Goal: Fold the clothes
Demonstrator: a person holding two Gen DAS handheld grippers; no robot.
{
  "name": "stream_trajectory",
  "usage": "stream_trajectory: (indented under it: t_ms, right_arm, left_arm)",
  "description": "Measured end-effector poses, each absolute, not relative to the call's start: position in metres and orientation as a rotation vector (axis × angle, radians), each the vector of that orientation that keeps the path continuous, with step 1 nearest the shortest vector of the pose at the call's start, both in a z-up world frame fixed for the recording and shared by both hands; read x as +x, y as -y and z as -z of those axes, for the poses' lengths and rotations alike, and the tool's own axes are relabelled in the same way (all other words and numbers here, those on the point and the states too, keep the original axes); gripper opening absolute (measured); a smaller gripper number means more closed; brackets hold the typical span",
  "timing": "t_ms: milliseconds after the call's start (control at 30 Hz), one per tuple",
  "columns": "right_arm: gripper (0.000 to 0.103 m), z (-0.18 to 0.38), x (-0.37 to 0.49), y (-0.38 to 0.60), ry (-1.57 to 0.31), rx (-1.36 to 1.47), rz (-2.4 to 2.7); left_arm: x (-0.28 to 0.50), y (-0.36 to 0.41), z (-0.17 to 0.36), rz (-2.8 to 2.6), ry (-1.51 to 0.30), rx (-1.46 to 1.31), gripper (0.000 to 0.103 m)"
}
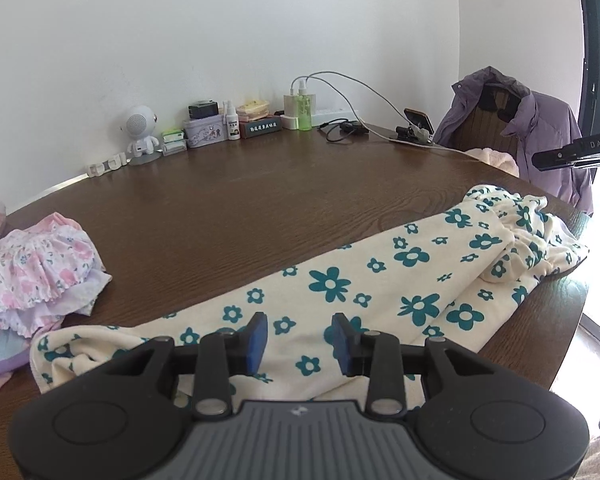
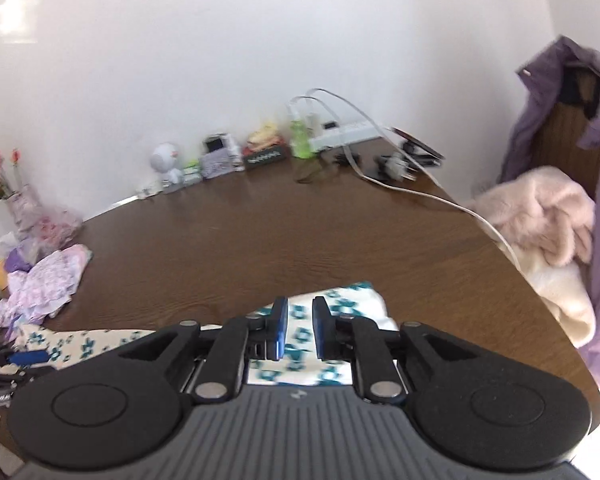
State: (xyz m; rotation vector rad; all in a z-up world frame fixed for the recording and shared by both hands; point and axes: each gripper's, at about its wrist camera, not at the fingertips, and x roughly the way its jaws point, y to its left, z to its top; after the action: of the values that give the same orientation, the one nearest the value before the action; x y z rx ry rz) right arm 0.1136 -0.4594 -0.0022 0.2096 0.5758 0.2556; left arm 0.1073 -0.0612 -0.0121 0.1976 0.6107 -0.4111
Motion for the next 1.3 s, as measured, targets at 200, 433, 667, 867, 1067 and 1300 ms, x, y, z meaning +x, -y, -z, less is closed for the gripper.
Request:
stream_trajectory:
  t_ms: [200, 433, 667, 867, 1067, 1300]
  right_arm:
    - [0.022, 0.029, 0.114, 0.394, -0.603, 0.035, -0.362]
    - [0.022, 0.045, 0.118, 0.402, -0.652, 0.058, -0.289]
    - [0.029, 0.024, 0.103, 0.368, -0.564, 0.038, -0.388]
    - [0.031, 0.035, 0.108, 0.353, -0.623, 0.019, -0.394]
    - [0.036, 0.040, 0.111, 0.355, -0.650, 0.045, -0.371]
    - [0.036, 0.045, 0.116, 0.353, -0.678, 0.046, -0.358]
  left_arm:
    - [0.111, 0.052, 0.030, 0.376, -0.658, 0.166, 0.033]
    - [0.088, 0.018, 0.001, 0.307, -0.605, 0.185, 0.034]
    - [0.091, -0.017, -0.024, 0.227, -0.568, 0.188, 0.036]
    - [0.109, -0.033, -0.022, 0.304, -0.617, 0.421, 0.037]
    - [0.130, -0.022, -0.012, 0.488, -0.637, 0.773, 0.038]
    - [0.142, -0.006, 0.010, 0.741, -0.670, 1.021, 0.032]
